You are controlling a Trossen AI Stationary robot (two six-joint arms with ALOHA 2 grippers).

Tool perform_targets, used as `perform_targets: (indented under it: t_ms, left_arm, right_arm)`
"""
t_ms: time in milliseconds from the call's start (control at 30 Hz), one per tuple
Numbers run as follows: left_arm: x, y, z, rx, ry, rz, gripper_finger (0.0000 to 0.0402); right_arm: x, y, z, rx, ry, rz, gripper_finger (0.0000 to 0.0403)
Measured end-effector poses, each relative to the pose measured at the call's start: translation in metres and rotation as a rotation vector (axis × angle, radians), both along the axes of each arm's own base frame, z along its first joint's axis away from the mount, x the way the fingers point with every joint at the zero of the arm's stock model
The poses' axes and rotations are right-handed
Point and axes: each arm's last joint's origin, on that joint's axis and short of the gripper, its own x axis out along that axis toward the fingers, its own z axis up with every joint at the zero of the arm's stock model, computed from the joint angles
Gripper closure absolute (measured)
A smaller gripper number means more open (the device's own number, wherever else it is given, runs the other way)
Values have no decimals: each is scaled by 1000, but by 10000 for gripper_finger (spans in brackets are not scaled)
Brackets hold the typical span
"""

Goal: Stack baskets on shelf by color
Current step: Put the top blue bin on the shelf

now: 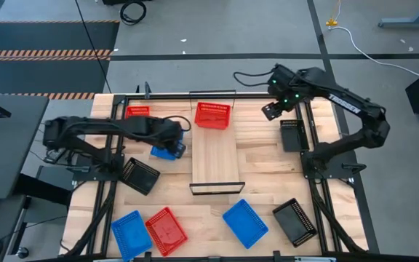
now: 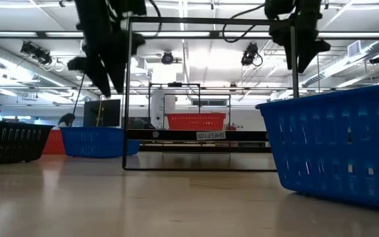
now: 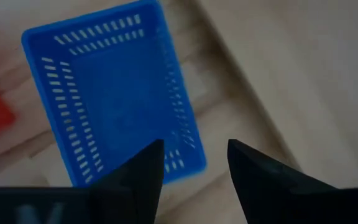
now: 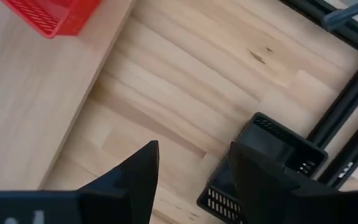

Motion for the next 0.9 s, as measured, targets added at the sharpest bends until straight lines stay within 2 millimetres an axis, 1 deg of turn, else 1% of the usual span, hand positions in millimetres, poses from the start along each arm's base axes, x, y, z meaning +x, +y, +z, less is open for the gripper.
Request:
perform_targets:
  t_ms: [167, 300, 433, 600, 800, 900]
  left_arm:
    - [16, 14, -28, 3, 90, 25, 198]
    - [24, 23, -51, -8, 175, 38, 180]
    - [32, 26, -66, -38, 191, 40, 167]
    - [42, 26, -69, -53, 110, 28, 157]
    - [41, 28, -69, -53, 128, 23, 154]
    - [39, 28, -70, -28, 152, -15, 154]
  right_arm:
    - [-11, 1, 7, -31, -16, 14, 203]
    - [-17, 0, 8, -35, 3, 39, 203]
    - [-22, -1, 7, -22, 36, 60, 203]
    - [-27, -3, 6, -12, 56, 62, 203]
    - [-29, -5, 6, -11, 59, 55, 203]
    - [-29, -5, 6, -9, 56, 49, 203]
